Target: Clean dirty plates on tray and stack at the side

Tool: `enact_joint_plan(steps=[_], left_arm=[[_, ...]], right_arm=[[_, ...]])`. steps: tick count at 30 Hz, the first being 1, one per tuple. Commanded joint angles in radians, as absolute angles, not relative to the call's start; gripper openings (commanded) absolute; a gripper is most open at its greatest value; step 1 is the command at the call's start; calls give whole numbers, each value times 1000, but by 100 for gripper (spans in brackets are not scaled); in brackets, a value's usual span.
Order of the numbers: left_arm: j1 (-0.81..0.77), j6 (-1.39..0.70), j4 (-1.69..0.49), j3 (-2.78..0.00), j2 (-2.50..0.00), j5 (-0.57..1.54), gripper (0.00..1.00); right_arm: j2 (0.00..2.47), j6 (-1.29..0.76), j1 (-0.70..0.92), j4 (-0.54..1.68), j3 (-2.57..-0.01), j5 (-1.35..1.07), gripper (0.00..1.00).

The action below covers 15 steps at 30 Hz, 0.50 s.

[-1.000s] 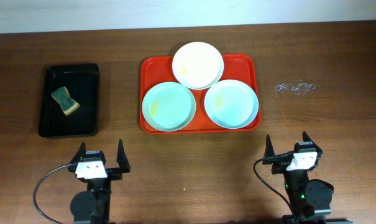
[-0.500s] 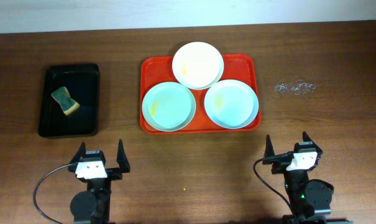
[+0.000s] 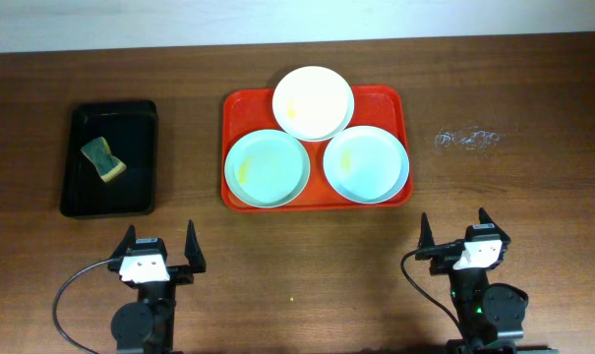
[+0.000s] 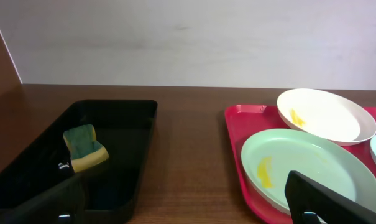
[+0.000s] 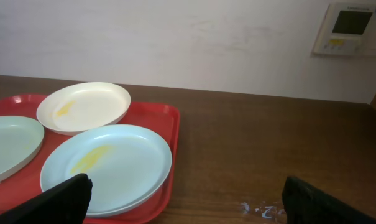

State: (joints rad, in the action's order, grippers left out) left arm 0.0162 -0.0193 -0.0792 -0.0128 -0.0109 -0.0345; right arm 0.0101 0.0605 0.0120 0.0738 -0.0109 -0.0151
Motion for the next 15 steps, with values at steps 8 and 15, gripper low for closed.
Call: enact_joint_plan(steps=[8, 15], left_arm=[[22, -15, -54, -9, -6, 121, 99], [22, -15, 464, -11, -7, 406, 99]], right_arm=[[4, 64, 20, 79, -6, -14, 99], [4, 64, 20, 79, -6, -14, 99]])
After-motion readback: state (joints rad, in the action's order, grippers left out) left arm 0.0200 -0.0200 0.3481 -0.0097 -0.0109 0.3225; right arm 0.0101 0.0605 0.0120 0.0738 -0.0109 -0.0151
